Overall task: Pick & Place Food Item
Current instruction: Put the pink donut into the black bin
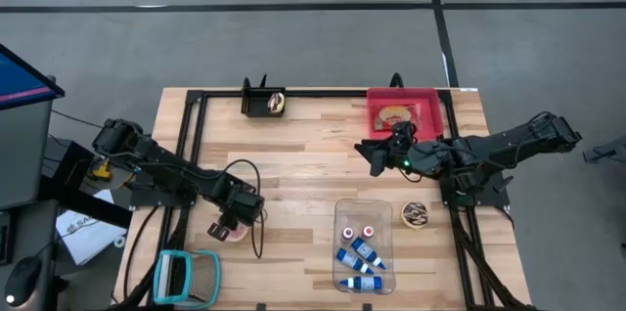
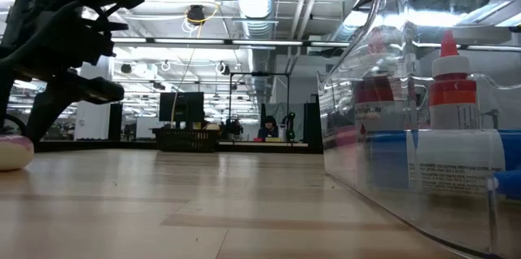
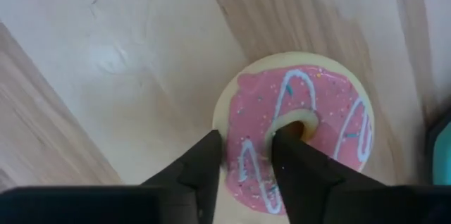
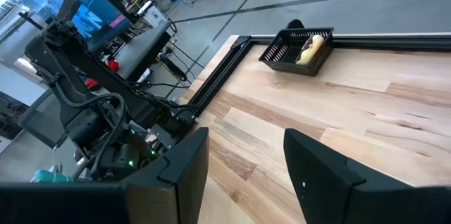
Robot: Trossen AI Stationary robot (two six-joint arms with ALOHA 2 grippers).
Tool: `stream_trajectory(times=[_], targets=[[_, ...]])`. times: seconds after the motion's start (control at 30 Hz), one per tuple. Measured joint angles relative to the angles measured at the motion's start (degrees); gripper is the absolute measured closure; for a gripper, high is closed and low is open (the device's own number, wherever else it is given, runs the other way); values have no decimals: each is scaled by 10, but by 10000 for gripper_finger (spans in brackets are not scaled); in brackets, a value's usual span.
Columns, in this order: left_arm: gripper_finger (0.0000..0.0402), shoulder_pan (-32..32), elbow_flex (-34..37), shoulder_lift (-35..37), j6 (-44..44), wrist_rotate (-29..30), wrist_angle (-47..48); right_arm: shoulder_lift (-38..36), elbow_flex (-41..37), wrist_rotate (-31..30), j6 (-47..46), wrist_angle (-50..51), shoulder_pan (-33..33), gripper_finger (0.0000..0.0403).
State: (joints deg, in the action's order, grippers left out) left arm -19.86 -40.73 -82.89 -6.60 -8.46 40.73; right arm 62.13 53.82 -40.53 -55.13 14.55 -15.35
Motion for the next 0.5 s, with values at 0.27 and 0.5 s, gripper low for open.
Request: stream_trajectory(times=[0.27,0.5], targets=[[335,9,0,0,23,32,-12,0,0,0,0,0,0,226],[328,42,-29,0,-75,115,40,0,0,0,0,0,0,226]])
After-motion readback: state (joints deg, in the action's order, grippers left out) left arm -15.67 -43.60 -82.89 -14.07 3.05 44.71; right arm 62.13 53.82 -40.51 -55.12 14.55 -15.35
